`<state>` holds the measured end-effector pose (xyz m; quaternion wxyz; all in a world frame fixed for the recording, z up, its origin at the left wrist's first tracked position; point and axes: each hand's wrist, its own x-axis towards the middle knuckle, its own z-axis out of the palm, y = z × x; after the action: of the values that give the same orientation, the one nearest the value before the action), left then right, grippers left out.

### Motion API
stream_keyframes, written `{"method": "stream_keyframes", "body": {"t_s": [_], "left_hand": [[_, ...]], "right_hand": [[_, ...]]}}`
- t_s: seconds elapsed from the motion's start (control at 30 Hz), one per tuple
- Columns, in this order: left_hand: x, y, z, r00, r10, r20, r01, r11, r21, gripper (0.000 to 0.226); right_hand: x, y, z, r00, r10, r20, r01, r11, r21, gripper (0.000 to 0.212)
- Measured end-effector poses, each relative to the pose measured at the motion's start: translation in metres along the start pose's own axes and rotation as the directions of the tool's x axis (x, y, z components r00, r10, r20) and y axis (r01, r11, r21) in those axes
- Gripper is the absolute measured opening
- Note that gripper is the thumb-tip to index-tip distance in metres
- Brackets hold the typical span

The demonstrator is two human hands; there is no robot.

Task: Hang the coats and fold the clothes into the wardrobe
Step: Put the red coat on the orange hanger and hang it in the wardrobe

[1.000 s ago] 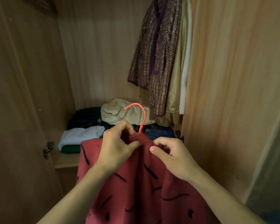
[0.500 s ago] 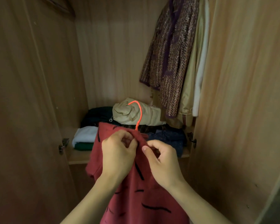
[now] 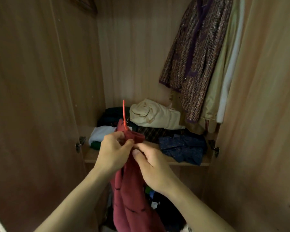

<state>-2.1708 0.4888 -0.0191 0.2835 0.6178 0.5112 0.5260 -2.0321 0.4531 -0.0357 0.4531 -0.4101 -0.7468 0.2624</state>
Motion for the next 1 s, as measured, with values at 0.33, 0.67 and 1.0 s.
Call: {"method": "stream_keyframes", "body": {"t_s": [0.33, 0.67, 1.0], "left_hand": [[0.045, -0.02, -0.051, 0.993, -0.02, 0.115, 0.007, 0.993, 0.115, 0.028], [0.063, -0.007, -0.077, 0.905, 0.244, 0.349, -0.368, 0.861, 0.352, 0.025], [0.063, 0.002, -0.064, 0.869, 0.458, 0.186, -0.493, 0.776, 0.393, 0.021]], "right_hand": [[0.049, 0.052, -0.023, 0.937, -0.208, -0.279, 0.117, 0.943, -0.311, 0.032], [0.091, 0.062, -0.018, 0.97, -0.241, 0.025, 0.21, 0.784, -0.584, 0.031], [0.083, 0.054, -0.03, 0.91, -0.31, -0.274, 0.17, 0.884, -0.435, 0.039]]}}
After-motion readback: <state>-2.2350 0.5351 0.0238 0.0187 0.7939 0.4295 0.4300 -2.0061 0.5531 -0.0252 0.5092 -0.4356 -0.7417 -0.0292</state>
